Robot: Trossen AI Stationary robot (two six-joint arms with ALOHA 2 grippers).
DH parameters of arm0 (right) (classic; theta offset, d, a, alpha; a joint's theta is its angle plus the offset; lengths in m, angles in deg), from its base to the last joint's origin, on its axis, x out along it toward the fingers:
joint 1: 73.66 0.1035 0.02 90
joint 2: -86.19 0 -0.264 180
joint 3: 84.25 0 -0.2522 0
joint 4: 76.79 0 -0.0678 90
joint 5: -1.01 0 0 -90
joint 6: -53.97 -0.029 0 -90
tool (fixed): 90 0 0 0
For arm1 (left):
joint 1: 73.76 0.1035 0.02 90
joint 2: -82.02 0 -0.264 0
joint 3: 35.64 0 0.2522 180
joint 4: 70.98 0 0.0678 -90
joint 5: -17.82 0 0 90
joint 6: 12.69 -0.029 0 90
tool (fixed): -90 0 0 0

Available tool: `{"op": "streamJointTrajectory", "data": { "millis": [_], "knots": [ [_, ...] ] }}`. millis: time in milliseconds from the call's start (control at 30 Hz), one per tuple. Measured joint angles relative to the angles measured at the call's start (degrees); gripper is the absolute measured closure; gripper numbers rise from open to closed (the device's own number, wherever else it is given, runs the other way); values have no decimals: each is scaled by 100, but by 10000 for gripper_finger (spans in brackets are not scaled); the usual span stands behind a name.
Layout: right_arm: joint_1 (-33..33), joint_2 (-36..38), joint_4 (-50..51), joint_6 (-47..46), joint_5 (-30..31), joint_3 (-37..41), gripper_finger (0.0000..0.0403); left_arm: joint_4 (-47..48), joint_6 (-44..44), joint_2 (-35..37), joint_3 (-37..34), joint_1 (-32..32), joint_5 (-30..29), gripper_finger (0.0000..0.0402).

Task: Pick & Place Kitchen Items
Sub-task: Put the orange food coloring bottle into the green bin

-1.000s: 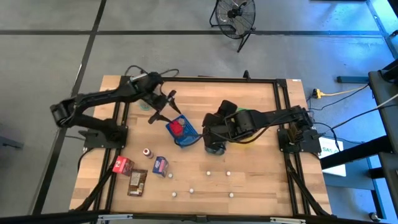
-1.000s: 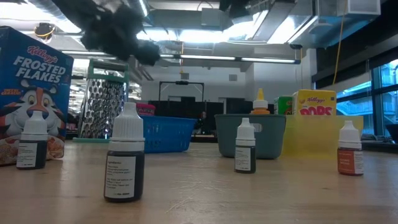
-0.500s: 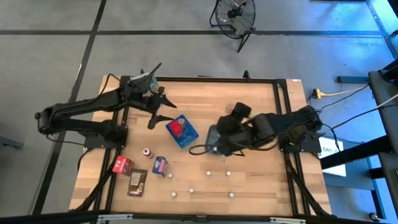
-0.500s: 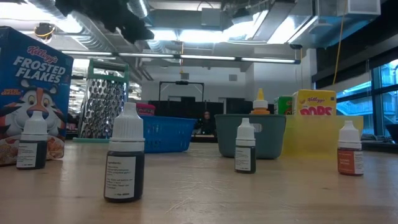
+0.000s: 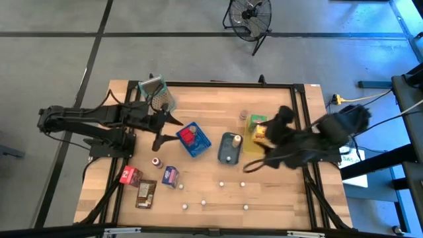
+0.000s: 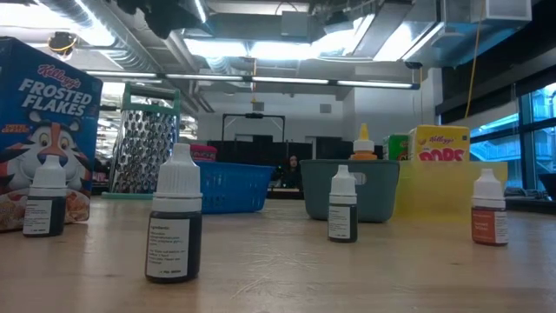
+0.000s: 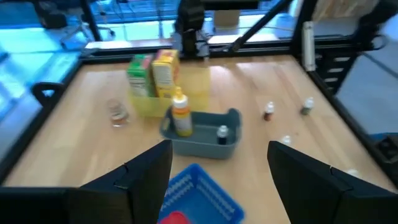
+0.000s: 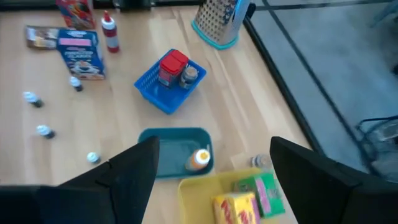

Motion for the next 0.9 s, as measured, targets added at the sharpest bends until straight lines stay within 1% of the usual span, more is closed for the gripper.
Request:
{"op": "streamJointTrajectory", "data": {
  "millis": [100, 167, 233, 333, 433, 500, 567, 633, 733, 800, 900],
  "knots": [
    [202, 563, -1, -451, 9, 664, 94, 46, 295, -20, 0, -265, -29, 141],
    [319, 888, -48, -758, 151, 1199, 94, 218, 606, -19, 0, -438, -158, 141],
    [396, 1158, -295, -872, 313, 1782, 94, 514, 919, -19, 0, -597, -282, 141],
    [421, 1458, -989, -810, 333, 2607, 94, 1229, 1393, -25, 136, -804, -471, 141],
    [418, 1631, -1681, -574, 389, 3322, 94, 1751, 1803, -93, 426, -1021, -883, 141],
    [416, 1683, -2032, -445, 553, 3740, 94, 2163, 2055, -170, 649, -1175, -1132, 141],
    [409, 1700, -2284, -424, 746, 4080, 94, 2663, 2347, -277, 922, -1309, -1321, 141],
    [399, 1704, -2500, -411, 901, 4379, 94, 3363, 2731, -413, 1131, -1436, -1558, 141],
    [390, 1704, -2843, -406, 981, 4700, 94, 4241, 3329, -669, 1312, -1577, -1739, 141],
    [390, 1702, -2983, -406, 1005, 4825, 94, 4553, 3616, -821, 1369, -1643, -1735, 141],
    [392, 1702, -3085, -368, 1142, 4872, 94, 4757, 3955, -987, 1370, -1730, -1710, 141]
  ]
}}
